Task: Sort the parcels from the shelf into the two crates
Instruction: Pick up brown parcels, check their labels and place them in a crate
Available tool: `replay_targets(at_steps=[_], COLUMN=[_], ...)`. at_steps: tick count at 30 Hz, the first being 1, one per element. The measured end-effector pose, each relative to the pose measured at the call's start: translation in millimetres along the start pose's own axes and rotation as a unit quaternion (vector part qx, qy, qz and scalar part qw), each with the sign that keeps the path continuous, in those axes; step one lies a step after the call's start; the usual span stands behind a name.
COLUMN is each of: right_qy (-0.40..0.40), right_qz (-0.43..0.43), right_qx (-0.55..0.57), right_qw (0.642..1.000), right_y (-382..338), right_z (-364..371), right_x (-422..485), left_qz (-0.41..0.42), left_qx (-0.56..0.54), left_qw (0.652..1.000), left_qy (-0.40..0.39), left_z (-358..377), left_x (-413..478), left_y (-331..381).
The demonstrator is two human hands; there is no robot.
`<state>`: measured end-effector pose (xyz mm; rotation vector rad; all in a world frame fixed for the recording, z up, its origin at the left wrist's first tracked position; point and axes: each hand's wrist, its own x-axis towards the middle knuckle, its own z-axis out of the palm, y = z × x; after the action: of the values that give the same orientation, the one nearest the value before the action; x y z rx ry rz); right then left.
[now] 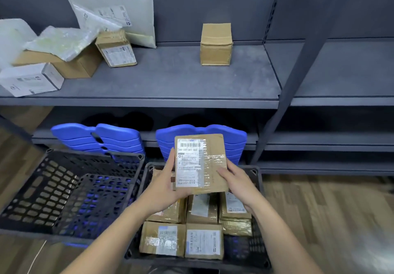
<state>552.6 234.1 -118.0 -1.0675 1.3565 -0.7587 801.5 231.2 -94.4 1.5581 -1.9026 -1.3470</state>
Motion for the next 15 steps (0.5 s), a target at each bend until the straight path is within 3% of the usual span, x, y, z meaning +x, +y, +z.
replay_targets(at_steps=[9,15], right_qy=[-0.030,-0.091], right_qz=[0.060,0.095], right_qx=[-0.162,-0.245], right_qw=[0.985,0.961], right_y=[58,88], right_z=[18,26], right_x=[1,9], left_qz=[-0.052,-0.057], left_qx=[0.052,0.182], left_qw=[0.995,0.976], left_qy=[-0.069,-0.100], left_z=[42,65], left_x=[15,25], left_y=[-76,-106])
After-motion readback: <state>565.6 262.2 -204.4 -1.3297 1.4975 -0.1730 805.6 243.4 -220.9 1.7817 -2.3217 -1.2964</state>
